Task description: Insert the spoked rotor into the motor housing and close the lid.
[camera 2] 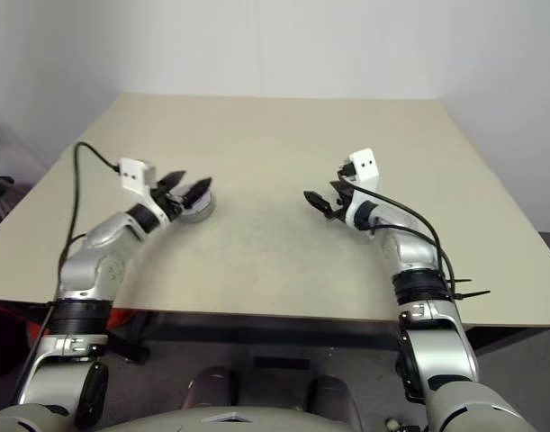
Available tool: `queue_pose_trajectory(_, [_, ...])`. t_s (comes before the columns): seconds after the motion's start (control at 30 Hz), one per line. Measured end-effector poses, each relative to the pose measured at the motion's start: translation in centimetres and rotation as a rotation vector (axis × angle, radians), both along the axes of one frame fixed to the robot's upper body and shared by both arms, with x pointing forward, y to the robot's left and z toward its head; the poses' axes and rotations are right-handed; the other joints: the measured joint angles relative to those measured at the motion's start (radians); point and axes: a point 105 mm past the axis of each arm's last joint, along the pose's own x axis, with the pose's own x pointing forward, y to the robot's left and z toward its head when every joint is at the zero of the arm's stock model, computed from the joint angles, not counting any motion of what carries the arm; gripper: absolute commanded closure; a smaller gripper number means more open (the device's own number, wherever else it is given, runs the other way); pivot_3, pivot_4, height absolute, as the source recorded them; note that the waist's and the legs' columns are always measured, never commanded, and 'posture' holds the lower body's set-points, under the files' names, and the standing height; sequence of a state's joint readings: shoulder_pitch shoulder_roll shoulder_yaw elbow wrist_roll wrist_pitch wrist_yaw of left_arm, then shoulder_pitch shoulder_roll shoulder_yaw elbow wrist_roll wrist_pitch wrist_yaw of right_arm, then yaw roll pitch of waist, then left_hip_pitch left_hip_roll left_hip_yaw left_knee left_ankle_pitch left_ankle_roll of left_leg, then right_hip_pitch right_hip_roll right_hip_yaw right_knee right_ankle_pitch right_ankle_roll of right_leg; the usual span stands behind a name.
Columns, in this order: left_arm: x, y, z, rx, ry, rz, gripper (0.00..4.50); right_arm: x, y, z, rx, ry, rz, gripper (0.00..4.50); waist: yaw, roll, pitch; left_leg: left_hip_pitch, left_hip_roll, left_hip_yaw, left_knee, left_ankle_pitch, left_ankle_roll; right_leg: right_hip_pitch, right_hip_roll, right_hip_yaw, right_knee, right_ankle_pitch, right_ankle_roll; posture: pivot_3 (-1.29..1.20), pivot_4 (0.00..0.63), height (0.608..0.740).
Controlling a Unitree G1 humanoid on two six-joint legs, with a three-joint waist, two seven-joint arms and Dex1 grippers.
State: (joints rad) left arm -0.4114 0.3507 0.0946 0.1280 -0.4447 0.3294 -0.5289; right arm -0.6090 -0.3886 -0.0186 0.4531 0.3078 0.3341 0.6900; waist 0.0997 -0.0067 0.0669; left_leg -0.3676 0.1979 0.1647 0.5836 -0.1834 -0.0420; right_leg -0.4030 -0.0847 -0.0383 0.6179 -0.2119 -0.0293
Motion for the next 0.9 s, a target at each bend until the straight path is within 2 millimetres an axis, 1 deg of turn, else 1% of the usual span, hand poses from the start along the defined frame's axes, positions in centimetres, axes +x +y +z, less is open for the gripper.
queue_pose_trajectory(0.1, [-0.4, -2.5, -0.8, 0.039, -0.014, -0.085, 0.29, -0.1, -1.8, 0.3, -0.079, -0.032, 0.005, 0.06, -0.003, 0.000, 0.000, 0.001, 0.000, 0.000, 0.001, 0.000, 0.000, 0.000, 0.000, 0.001, 0.001, 0.001, -0.001, 0.00, 0.000, 0.740])
queue_pose_trajectory(0.17, [-0.5, -3.5, -1.6, 0.063, -0.007, -0.119, 0.29, -0.1, -2.5, 0.0, -0.111, -0.036, 0.001, 0.06, -0.005, 0.000, 0.000, 0.001, 0.001, 0.000, 0.003, 0.000, 0.000, 0.000, 0.001, 0.001, 0.003, 0.001, -0.002, 0.00, 0.000, 0.740])
queue_pose_trajectory(0.23, [-0.5, -4.2, -2.2, 0.066, -0.003, -0.131, 0.29, -0.3, -2.6, -0.3, -0.130, -0.036, 0.011, 0.06, -0.006, 0.000, 0.000, 0.001, 0.002, 0.000, 0.005, 0.000, 0.001, 0.000, 0.001, 0.001, 0.004, 0.001, -0.002, 0.00, 0.000, 0.740])
queue_pose_trajectory(0.43, [-0.2, -4.6, -3.6, 0.093, 0.014, -0.132, 0.29, -1.2, -2.5, -1.7, -0.147, -0.011, 0.044, 0.06, -0.003, 0.001, 0.000, -0.001, 0.002, 0.000, 0.013, -0.004, 0.007, 0.000, 0.000, 0.001, 0.006, 0.001, -0.002, 0.00, 0.000, 0.740])
queue_pose_trajectory(0.53, [0.1, -4.7, -3.4, 0.102, -0.004, -0.130, 0.29, -1.4, -2.5, -2.0, -0.150, -0.005, 0.053, 0.06, -0.003, 0.001, 0.000, -0.001, 0.002, 0.000, 0.013, -0.004, 0.008, 0.001, 0.000, 0.001, 0.006, 0.002, -0.002, 0.00, 0.000, 0.740])
queue_pose_trajectory(0.9, [0.9, -5.7, -3.1, 0.105, -0.026, -0.144, 0.29, -1.3, -2.7, -1.7, -0.185, -0.034, 0.041, 0.06, -0.003, 0.001, 0.000, -0.001, 0.002, 0.001, 0.013, -0.005, 0.009, 0.001, 0.000, 0.001, 0.006, 0.002, -0.002, 0.00, 0.000, 0.740])
